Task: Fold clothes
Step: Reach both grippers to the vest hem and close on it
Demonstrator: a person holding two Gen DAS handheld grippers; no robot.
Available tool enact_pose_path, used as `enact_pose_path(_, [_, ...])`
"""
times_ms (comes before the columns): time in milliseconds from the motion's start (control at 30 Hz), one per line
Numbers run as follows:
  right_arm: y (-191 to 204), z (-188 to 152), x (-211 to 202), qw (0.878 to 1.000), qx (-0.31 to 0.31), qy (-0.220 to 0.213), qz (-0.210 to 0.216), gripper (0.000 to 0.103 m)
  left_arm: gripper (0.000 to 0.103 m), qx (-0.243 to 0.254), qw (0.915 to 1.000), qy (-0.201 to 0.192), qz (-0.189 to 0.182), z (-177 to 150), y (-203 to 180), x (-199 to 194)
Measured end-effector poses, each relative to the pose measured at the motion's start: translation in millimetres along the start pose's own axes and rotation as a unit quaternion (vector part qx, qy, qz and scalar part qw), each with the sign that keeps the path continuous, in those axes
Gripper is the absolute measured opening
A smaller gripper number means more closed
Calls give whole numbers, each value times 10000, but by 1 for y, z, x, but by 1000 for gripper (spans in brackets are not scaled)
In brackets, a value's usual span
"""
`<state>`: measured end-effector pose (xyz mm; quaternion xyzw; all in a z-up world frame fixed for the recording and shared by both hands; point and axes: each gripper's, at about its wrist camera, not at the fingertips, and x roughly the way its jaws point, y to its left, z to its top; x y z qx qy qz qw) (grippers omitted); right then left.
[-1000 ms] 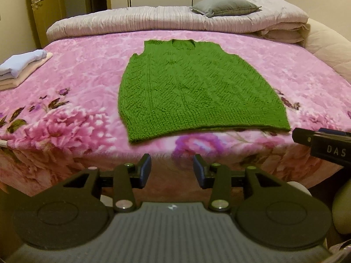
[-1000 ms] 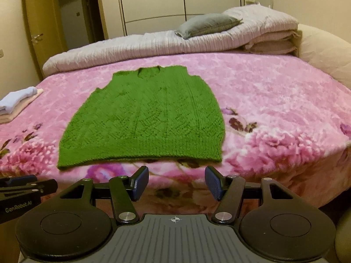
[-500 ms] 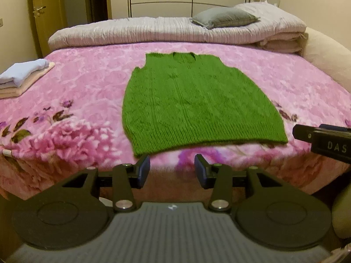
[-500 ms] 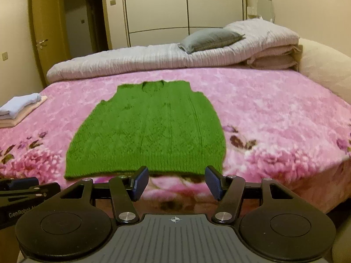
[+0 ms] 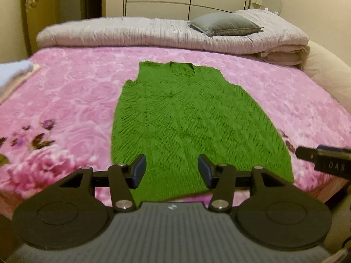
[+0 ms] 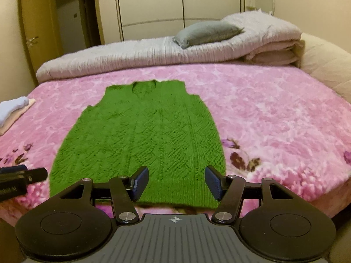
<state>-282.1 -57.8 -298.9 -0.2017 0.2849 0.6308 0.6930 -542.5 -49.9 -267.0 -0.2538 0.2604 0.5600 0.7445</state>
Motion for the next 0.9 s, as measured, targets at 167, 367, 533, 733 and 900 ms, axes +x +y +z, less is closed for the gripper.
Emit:
enact_pose_path(167, [-34,18,44,9994,28,222,268,61,48,19,9999,78,-152,26,23,42])
enact_pose_path(367, [-76,40,104,9965,-266,472,637,61,48,42,9993,172,-335,58,51,93])
enact_pose_path(533, [-100,62,158,9924,-661,573,871,61,48,140,9982,377,-435,82,69,148])
enact_pose_path(733, [-127,111,227,9841,-923,606,1393,61,48,423,9956,549,-630,119,91,220])
enact_pose_path(900, [-140,157,283,9727,-1194,636,1887,61,48,473,9930,617,-895,155,115,282])
